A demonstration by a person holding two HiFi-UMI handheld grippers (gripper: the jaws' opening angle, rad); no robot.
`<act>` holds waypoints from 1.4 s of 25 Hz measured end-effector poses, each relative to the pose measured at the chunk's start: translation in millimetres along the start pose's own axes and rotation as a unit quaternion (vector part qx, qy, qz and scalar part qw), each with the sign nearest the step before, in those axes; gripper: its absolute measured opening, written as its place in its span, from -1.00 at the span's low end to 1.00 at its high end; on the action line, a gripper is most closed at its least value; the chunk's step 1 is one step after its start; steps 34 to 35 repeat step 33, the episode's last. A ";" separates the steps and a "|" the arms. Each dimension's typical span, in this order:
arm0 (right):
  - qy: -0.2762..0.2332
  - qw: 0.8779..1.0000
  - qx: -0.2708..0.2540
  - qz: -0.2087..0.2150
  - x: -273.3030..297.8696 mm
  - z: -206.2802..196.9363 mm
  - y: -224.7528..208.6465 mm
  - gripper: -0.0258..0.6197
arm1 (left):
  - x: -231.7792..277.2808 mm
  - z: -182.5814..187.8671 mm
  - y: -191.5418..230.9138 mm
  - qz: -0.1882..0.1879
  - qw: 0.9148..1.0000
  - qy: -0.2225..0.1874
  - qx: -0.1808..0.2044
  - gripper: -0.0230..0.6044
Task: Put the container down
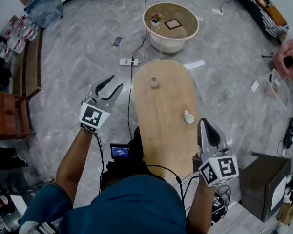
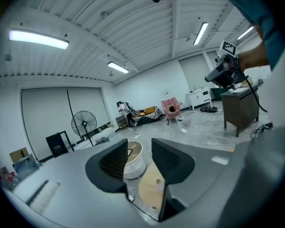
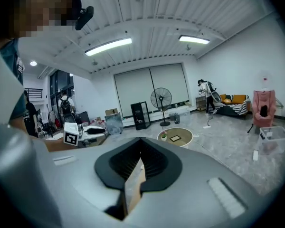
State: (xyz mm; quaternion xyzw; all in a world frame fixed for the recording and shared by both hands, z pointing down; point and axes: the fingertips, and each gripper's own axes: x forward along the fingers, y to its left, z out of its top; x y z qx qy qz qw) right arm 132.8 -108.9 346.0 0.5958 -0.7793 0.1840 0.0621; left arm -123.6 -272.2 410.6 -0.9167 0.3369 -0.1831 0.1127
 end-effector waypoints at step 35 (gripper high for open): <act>-0.085 0.991 -0.095 0.031 -142.0 48.1 94.0 -0.90 | -185.5 148.8 -68.1 -0.019 0.996 -0.081 -0.033 -0.44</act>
